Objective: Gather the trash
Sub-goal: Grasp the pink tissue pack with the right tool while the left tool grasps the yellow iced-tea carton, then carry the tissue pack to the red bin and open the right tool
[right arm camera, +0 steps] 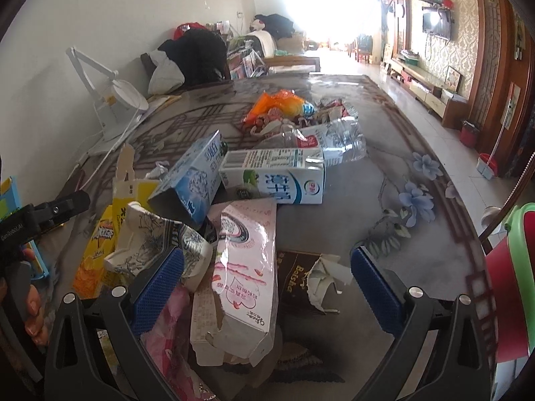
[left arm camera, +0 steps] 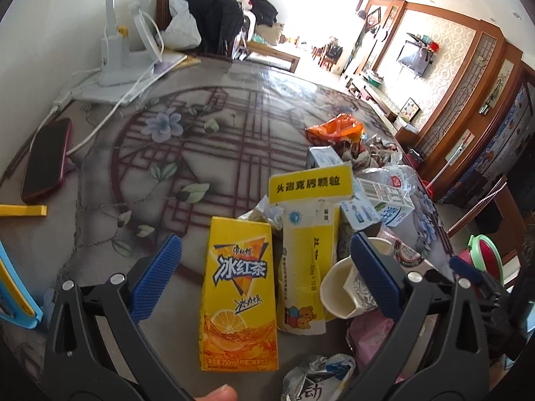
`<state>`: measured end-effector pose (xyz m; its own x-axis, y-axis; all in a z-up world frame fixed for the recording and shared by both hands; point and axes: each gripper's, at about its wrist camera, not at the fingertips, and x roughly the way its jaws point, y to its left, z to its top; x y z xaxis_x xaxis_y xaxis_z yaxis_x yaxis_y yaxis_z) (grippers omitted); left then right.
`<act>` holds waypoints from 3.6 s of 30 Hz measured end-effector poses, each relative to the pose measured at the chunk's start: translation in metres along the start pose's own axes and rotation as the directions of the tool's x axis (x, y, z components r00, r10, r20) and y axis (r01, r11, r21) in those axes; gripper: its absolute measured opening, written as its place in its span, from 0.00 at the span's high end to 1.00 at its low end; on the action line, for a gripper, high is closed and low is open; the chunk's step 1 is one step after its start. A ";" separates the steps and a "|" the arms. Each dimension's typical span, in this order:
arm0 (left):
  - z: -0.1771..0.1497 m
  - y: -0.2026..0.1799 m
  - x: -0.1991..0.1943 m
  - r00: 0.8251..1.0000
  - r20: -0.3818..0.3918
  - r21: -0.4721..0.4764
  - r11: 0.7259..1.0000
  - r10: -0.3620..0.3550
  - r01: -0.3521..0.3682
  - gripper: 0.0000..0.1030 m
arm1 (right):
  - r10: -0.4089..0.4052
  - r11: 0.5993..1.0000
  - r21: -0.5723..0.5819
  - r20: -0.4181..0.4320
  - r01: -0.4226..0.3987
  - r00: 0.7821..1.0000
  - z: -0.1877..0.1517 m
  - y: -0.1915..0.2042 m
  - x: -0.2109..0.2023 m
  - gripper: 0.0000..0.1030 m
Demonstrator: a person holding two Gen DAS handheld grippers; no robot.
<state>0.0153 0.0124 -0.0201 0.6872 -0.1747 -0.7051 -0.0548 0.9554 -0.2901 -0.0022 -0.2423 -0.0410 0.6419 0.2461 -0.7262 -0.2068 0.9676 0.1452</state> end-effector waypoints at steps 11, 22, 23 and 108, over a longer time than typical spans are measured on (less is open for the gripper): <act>-0.024 0.033 0.012 0.986 -0.163 -0.116 0.993 -0.018 -0.002 0.15 | 0.072 0.997 0.032 -0.034 -0.071 0.997 -0.003 -0.003 -0.002 0.63; -0.032 0.016 0.031 0.976 -0.218 -0.014 1.000 0.010 -0.013 0.44 | 0.047 0.998 -0.051 0.083 -0.043 0.995 0.003 0.009 -0.027 0.64; -0.032 0.016 0.031 0.976 -0.219 -0.013 1.000 0.003 -0.006 0.44 | 0.045 0.998 -0.055 0.095 -0.040 0.994 0.004 0.009 -0.029 0.64; -0.057 -0.033 -0.029 0.976 0.176 0.175 0.971 0.129 -0.160 0.44 | -0.389 0.577 0.754 -0.085 0.315 0.917 -0.102 -0.327 -0.153 0.61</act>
<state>-0.0438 -0.0278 -0.0267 0.7911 -0.0051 -0.6116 -0.0366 0.9978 -0.0557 -0.1081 -0.6024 -0.0459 0.6067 -0.1556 -0.7796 0.6390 0.6789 0.3617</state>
